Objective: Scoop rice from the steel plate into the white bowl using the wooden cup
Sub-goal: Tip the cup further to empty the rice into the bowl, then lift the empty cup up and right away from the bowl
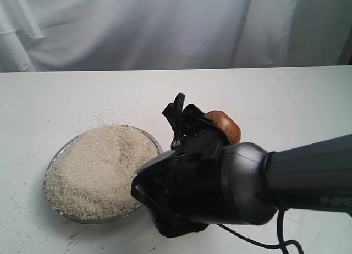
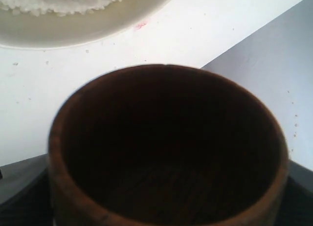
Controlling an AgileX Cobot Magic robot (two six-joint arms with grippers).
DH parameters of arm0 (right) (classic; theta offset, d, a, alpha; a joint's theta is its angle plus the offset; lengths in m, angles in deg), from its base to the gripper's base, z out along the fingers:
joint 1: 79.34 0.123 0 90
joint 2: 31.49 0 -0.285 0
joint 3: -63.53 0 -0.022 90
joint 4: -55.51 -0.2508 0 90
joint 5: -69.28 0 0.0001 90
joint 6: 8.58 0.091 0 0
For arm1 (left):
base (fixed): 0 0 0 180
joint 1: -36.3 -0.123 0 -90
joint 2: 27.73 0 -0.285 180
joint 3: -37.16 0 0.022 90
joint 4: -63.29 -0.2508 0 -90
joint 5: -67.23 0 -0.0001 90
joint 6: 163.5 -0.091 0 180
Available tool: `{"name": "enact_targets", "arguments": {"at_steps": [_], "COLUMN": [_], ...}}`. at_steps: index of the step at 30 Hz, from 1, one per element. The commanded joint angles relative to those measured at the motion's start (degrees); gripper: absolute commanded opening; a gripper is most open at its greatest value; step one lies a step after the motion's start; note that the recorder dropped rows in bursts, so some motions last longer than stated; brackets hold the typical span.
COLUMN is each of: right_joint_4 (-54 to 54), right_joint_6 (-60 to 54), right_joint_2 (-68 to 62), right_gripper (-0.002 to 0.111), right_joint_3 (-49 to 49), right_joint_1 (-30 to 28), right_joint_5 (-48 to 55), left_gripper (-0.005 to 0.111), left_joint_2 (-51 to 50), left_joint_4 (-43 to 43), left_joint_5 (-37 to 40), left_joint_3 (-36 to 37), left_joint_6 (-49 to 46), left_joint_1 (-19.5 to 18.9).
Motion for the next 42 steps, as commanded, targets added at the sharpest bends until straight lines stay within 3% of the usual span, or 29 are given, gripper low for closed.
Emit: {"name": "enact_targets", "arguments": {"at_steps": [1,11,25,31,42], "right_joint_4": [-1.5,-6.9,-20.8,-27.0,-36.3], "right_joint_6": [2.3,15.6,32.8,38.4,44.5], "right_joint_2": [0.7,2.8,12.1,15.2,23.8], "right_gripper": [0.0,0.0,0.0,0.0,0.0], "right_joint_3": [0.3,0.3,0.2,-3.6,-14.1], "right_joint_1": [0.1,-1.3,-7.7,-11.1,-24.8], "right_joint_5": [0.0,-5.7,-21.6,-32.8,-62.0], "left_gripper": [0.0,0.0,0.0,0.0,0.0], "left_joint_2": [0.2,0.2,0.2,0.2,0.2], "left_joint_4": [0.1,0.1,0.1,0.1,0.1], "left_joint_5": [-0.4,-0.4,-0.4,-0.4,-0.4], "left_joint_3": [0.3,0.3,0.3,0.3,0.3], "left_joint_6": [0.0,0.0,0.0,0.0,0.0], "left_joint_1": [-0.1,-0.1,-0.1,-0.1,-0.1]}}
